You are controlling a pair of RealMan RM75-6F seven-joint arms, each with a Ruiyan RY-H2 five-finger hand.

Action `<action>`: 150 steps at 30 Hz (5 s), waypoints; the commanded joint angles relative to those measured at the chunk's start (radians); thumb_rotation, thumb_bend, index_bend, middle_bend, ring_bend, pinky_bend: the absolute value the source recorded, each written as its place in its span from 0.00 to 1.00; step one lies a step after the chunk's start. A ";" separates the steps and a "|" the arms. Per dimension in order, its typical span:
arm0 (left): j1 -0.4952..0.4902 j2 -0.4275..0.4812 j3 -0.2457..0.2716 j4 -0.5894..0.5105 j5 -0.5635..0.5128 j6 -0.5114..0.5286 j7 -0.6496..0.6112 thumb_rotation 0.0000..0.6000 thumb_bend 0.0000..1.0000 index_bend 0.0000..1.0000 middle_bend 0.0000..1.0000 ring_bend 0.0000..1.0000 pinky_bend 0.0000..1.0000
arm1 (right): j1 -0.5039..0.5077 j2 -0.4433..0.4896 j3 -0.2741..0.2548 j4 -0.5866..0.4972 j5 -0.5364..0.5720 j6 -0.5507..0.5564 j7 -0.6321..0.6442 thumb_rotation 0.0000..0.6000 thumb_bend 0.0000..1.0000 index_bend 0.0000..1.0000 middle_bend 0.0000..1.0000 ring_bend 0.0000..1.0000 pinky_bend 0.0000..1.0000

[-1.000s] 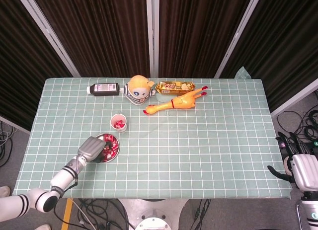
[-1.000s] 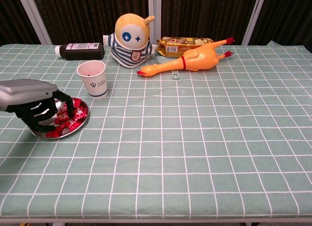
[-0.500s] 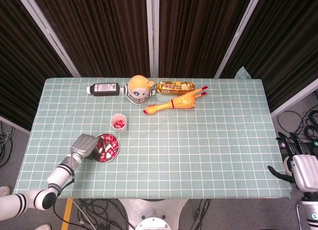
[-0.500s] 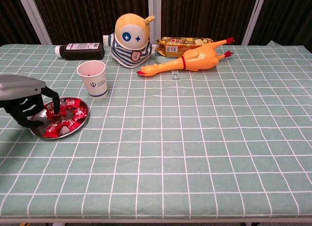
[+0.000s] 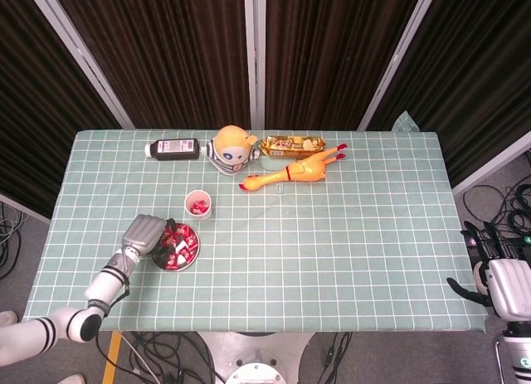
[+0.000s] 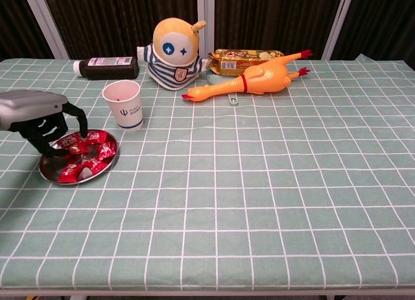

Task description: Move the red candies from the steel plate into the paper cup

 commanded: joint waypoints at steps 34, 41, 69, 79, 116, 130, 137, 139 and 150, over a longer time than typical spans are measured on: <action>-0.023 0.014 0.004 -0.074 -0.175 -0.029 0.160 1.00 0.30 0.48 0.89 0.83 0.98 | 0.000 0.002 0.002 -0.004 0.008 -0.006 -0.006 1.00 0.08 0.04 0.21 0.01 0.16; -0.018 0.007 0.013 -0.073 -0.146 0.011 0.172 1.00 0.30 0.50 0.89 0.83 0.98 | 0.001 0.002 0.003 -0.005 0.009 -0.008 -0.007 1.00 0.08 0.04 0.21 0.01 0.17; -0.008 -0.012 0.025 -0.033 -0.138 0.008 0.159 1.00 0.31 0.54 0.89 0.83 0.98 | 0.004 0.005 0.003 -0.013 0.012 -0.014 -0.014 1.00 0.08 0.04 0.21 0.01 0.17; 0.004 -0.025 0.019 -0.005 -0.106 0.008 0.110 1.00 0.35 0.63 0.91 0.83 0.98 | 0.004 0.007 0.002 -0.019 0.009 -0.014 -0.018 1.00 0.08 0.04 0.21 0.01 0.18; -0.211 -0.006 -0.166 0.017 -0.197 -0.096 0.035 1.00 0.38 0.53 0.89 0.83 0.98 | 0.001 0.000 0.005 0.012 0.023 -0.018 0.019 1.00 0.08 0.04 0.21 0.01 0.18; -0.074 0.153 -0.105 -0.218 -0.112 0.093 -0.003 1.00 0.37 0.41 0.88 0.82 0.98 | 0.009 0.000 0.007 0.007 0.013 -0.021 0.014 1.00 0.08 0.04 0.21 0.01 0.19; -0.045 0.160 -0.030 -0.183 -0.158 0.024 0.017 1.00 0.38 0.41 0.88 0.82 0.98 | 0.017 -0.006 0.005 0.009 0.003 -0.027 0.016 1.00 0.08 0.04 0.21 0.01 0.19; -0.053 0.147 -0.015 -0.160 -0.191 -0.006 0.043 1.00 0.38 0.41 0.88 0.82 0.98 | 0.018 -0.006 0.005 0.007 0.000 -0.027 0.014 1.00 0.08 0.04 0.21 0.01 0.19; -0.069 0.111 0.024 -0.125 -0.304 -0.036 0.125 1.00 0.38 0.40 0.88 0.82 0.98 | 0.012 0.000 0.002 -0.003 0.006 -0.021 0.003 1.00 0.08 0.04 0.21 0.01 0.19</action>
